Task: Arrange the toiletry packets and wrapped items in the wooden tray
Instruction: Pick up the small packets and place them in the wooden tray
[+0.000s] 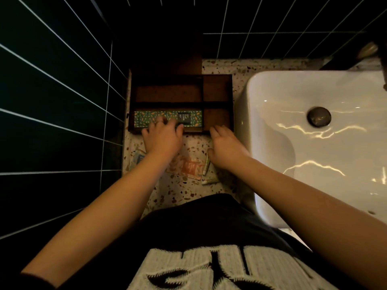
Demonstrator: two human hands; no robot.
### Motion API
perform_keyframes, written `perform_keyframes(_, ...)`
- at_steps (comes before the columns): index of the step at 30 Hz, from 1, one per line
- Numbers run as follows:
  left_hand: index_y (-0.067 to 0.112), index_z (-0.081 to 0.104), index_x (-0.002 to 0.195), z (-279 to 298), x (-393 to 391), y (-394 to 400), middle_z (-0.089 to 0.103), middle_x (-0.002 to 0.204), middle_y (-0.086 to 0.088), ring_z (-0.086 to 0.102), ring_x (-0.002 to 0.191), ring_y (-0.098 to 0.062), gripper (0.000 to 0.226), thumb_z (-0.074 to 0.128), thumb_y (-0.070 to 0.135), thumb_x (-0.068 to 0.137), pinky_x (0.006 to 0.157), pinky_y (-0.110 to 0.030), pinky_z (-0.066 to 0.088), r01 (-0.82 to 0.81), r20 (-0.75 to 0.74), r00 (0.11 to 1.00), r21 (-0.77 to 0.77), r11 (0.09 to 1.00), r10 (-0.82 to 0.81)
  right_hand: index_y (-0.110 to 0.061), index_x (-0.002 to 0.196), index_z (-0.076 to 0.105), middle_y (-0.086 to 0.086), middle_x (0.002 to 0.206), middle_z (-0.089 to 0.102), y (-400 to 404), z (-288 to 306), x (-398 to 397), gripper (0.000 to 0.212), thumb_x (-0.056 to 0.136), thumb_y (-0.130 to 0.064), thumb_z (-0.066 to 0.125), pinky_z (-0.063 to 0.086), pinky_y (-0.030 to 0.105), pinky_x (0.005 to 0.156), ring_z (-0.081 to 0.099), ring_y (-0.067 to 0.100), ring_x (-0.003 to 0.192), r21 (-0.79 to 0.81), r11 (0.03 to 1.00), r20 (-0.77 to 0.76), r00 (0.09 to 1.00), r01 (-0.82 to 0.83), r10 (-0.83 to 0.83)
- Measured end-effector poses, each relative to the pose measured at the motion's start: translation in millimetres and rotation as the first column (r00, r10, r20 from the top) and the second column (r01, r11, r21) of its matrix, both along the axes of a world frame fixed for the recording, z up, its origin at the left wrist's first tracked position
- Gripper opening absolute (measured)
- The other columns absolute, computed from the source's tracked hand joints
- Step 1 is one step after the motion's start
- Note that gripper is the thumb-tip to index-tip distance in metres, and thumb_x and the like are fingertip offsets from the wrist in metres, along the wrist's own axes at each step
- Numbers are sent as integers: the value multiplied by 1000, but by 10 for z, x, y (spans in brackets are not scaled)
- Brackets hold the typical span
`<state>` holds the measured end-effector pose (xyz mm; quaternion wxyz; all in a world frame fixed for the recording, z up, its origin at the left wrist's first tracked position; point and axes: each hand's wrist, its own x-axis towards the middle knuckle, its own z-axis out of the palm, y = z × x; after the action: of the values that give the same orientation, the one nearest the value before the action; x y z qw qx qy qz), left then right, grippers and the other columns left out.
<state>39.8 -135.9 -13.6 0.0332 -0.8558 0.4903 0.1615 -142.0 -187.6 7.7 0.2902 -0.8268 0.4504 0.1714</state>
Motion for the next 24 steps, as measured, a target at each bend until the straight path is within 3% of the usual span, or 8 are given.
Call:
perform_keyframes(5, 37, 45, 146, -36, 22, 18, 35, 159, -5, 39, 139, -32, 56, 24, 61, 100, 110, -56, 23, 61, -42, 998, 107, 992, -57, -6, 157, 17, 17, 164, 19, -6, -4, -7, 74, 95, -27, 52, 17, 41, 124, 13, 32, 152, -6, 1000, -9, 1000, -15, 15)
perform_keyframes(12, 40, 37, 151, -30, 107, -25, 25, 164, -3, 28, 145, -32, 56, 25, 62, 100, 111, -60, 25, 93, -87, 993, 151, 984, -81, -6, 157, 18, 16, 164, 19, -9, -13, -3, 75, 95, -29, 53, 18, 43, 124, 13, 33, 152, -13, 1000, -16, 1000, -26, 26)
perform_keyframes(14, 38, 41, 149, -7, 106, 18, 27, 162, -4, 27, 145, -31, 54, 30, 60, 100, 112, -60, 23, 84, -107, 992, 99, 992, -73, -6, 157, 18, 16, 164, 19, -14, -14, 0, 75, 95, -29, 53, 17, 43, 124, 13, 32, 152, -6, 1000, -16, 1000, -20, 20)
perform_keyframes(16, 31, 51, 142, 40, 98, 106, 35, 157, -5, 31, 143, -31, 49, 38, 53, 101, 112, -56, 25, 55, -114, 992, -56, 997, -61, -8, 157, 21, 16, 164, 21, -11, 3, 5, 73, 94, -28, 54, 19, 43, 123, 16, 33, 152, -9, 1000, 12, 1000, 13, -13)
perform_keyframes(20, 22, 61, 124, 179, 78, 430, 49, 138, -5, 41, 128, -30, 32, 54, 37, 97, 104, -47, 34, -137, -180, 980, -335, 932, 79, -10, 149, 42, 14, 156, 39, 156, 81, 38, 61, 90, -20, 56, 36, 48, 114, 37, 33, 141, -209, 978, 175, 983, -14, 52)
perform_keyframes(24, 23, 56, 124, 124, 93, 872, 47, 137, -6, 42, 128, -32, 33, 61, 29, 92, 105, -48, 38, -303, -215, 945, -296, 906, 246, -13, 136, 53, 10, 134, 57, 463, 75, 202, 45, 92, -21, 54, 50, 43, 95, 54, 30, 120, -135, 980, 199, 965, -143, 168)
